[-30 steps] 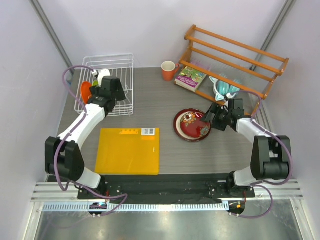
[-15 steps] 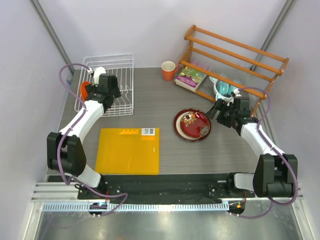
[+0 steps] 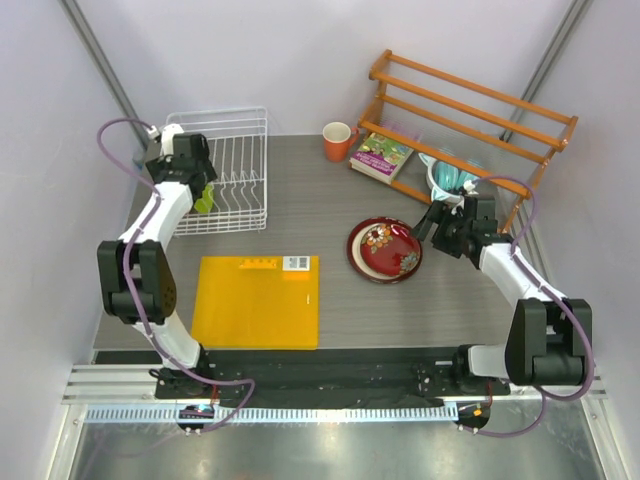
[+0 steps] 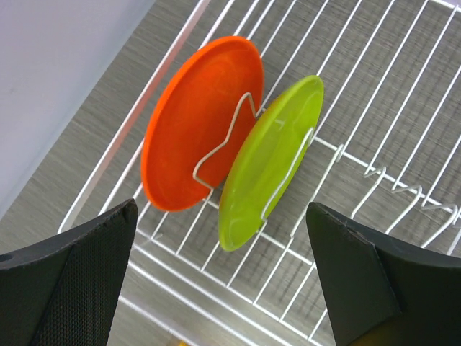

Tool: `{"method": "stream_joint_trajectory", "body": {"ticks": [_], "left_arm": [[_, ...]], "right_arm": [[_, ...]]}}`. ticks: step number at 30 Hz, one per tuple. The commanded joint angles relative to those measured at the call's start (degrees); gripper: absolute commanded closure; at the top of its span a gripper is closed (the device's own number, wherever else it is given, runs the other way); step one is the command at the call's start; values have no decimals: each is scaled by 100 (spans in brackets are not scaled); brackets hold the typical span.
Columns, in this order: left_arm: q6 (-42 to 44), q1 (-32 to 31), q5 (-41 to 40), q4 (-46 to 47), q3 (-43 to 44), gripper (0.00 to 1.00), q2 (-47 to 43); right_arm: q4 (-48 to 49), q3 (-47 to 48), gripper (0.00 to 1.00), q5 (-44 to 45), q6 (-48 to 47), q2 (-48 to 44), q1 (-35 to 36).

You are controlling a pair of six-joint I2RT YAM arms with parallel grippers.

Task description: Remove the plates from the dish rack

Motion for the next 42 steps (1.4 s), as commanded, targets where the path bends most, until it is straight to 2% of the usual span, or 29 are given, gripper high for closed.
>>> {"method": "stream_joint_trajectory", "body": {"ticks": [1, 4, 5, 6, 10, 11, 13, 14, 17, 19, 23, 25, 27, 36, 42], "left_arm": [[253, 72, 530, 290, 343, 2, 268], [323, 81, 567, 290, 537, 7, 575], [315, 81, 540, 264, 581, 14, 707], [271, 90, 505, 238, 625, 16, 760], [201, 134, 383, 440, 511, 20, 822], [192, 134, 373, 413, 528, 26, 839], [183, 134, 434, 422, 520, 29, 822], [192, 134, 426, 396, 520, 39, 822], [200, 125, 251, 351, 485, 44, 735], [236, 134, 206, 378, 423, 54, 664], [245, 134, 136, 343, 379, 84, 594], [236, 125, 31, 351, 335, 87, 559], [262, 125, -66, 334, 291, 98, 541], [543, 99, -304, 386, 238, 100, 234], [1026, -59, -664, 466, 282, 100, -56]], "right_arm": [[65, 74, 17, -75, -126, 161, -17], [74, 92, 18, -145, -135, 284, -17], [82, 101, 19, -146, -144, 302, -17], [82, 101, 20, -146, -144, 328, -17], [82, 101, 28, -190, -170, 372, -17], [82, 101, 30, -216, -179, 381, -17], [82, 83, 35, -216, -188, 390, -17], [100, 74, 36, -225, -188, 407, -17], [109, 83, 37, -260, -188, 478, -17], [144, 83, 37, -286, -170, 530, -17], [144, 109, 37, -401, -170, 680, -17], [144, 110, 37, -418, -170, 680, -17], [144, 101, 37, -410, -170, 671, -17], [144, 118, 36, -489, -170, 741, -17], [135, 118, 36, -445, -196, 689, -17]]}}
